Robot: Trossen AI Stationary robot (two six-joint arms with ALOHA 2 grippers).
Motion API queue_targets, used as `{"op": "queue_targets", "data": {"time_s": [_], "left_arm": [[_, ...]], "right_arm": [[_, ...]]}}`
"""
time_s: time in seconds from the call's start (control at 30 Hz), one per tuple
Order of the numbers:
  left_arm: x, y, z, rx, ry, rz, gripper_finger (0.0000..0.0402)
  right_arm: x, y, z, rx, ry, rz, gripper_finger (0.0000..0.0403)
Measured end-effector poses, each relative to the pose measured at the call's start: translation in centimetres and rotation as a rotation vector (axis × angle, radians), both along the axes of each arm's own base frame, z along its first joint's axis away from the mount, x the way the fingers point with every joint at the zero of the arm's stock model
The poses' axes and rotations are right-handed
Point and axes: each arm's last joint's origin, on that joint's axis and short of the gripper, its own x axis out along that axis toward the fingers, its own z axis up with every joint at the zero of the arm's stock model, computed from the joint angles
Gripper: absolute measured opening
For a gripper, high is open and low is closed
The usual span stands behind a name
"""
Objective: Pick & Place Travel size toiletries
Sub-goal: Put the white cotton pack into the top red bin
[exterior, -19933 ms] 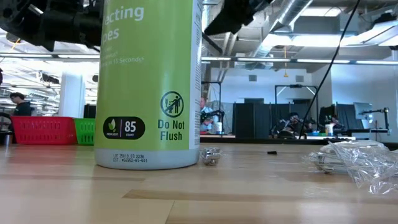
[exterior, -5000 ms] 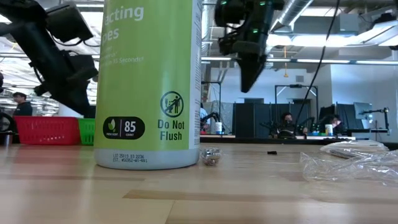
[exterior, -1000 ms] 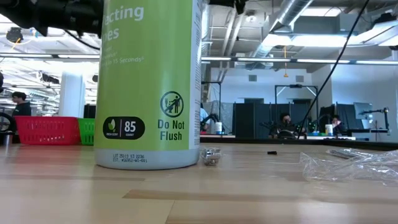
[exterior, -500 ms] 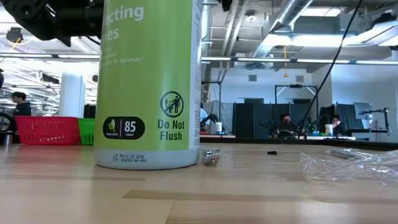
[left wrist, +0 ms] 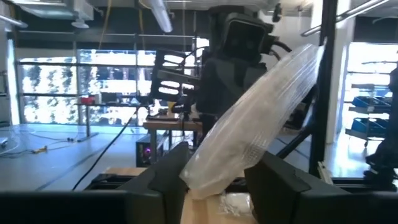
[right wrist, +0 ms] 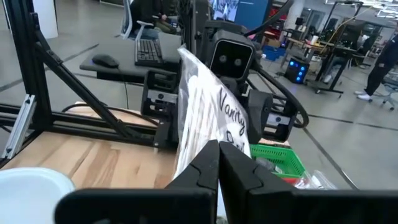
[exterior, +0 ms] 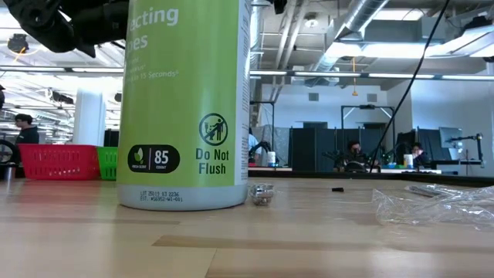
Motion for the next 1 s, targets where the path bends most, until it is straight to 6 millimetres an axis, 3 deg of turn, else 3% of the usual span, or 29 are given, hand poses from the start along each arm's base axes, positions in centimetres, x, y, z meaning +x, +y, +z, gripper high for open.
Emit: {"op": "queue_targets", "data": {"time_s": [0.13, 0.3, 0.73, 1.0], "left_arm": [[-0.01, -0.11, 0.03, 0.016, -0.002, -0.035, 0.0099], [-0.02, -0.12, 0.08, 0.039, -0.008, -0.030, 0.0015], [-0.05, -0.18, 0.16, 0.046, -0.015, -0.044, 0.0002], [-0.09, 0.00, 0.17, 0.042, -0.015, -0.035, 0.0001]], "right_arm": [[0.00, 0.00, 0.00, 0.002, 0.000, 0.000, 0.0000], [0.00, 0.00, -0.01, 0.002, 0.001, 0.000, 0.0000], [-0.01, 0.01, -0.12, 0.001, 0.012, 0.000, 0.0004], [-0.30, 0.00, -0.20, -0.010, 0.046, 0.000, 0.0065]]}}
